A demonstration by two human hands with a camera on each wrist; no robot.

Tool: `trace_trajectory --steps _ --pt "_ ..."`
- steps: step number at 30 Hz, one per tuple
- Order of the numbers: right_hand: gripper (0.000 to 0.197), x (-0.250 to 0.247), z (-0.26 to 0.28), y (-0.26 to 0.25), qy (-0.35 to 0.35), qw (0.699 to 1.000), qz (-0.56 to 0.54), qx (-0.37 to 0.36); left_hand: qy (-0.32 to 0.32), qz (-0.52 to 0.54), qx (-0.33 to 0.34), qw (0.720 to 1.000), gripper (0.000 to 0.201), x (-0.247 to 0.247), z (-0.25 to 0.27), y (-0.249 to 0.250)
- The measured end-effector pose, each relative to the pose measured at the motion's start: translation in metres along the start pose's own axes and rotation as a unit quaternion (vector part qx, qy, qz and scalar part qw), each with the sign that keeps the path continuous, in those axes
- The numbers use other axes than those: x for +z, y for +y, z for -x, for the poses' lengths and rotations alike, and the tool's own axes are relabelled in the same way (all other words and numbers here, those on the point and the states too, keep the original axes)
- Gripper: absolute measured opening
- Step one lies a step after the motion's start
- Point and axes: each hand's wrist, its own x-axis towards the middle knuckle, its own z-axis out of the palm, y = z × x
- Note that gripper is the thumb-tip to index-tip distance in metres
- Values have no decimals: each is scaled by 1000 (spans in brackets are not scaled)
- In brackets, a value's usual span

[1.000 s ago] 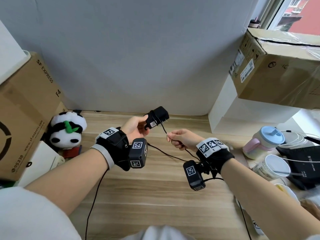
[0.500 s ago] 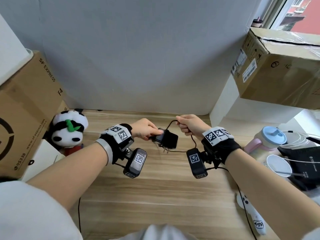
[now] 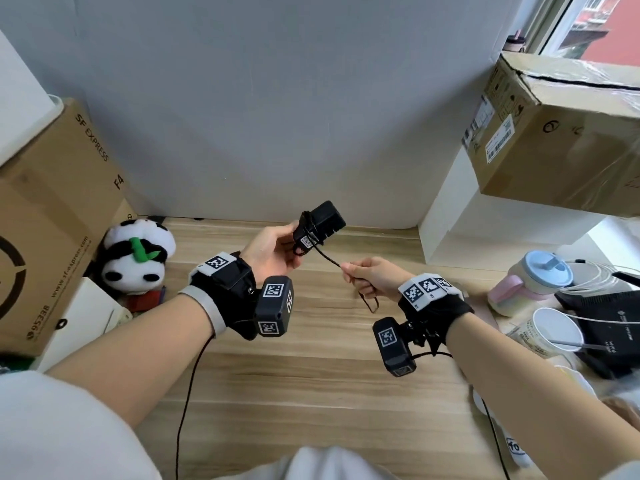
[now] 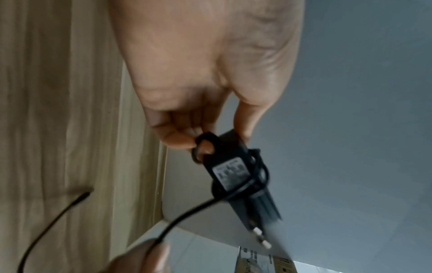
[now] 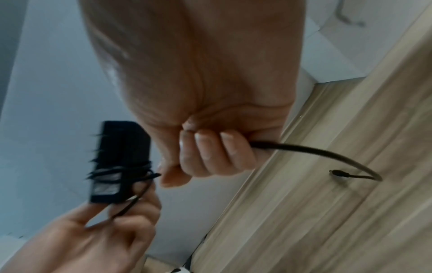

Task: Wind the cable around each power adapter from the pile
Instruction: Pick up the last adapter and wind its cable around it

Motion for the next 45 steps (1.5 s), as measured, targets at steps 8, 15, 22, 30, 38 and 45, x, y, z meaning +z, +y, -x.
trace_trajectory --steps 8,15,22,30,38,45 --pt "34 -19 -4 -28 105 994 -24 -17 -112 -440 -47 890 31 7 10 -4" --pt "33 -8 5 -35 78 991 -38 -101 36 -285 12 958 31 1 -8 -12" --pt "32 -8 8 -4 -13 999 -5 -44 52 -7 7 999 19 -8 -6 -9" --pt "31 -16 4 5 65 998 8 5 -77 -80 -23 994 24 -11 2 -8" --pt "30 -13 5 -31 108 993 17 -43 -81 -484 9 871 47 0 0 -12" --pt "29 6 10 -23 35 994 44 -97 62 -203 28 977 28 -2 -8 -16"
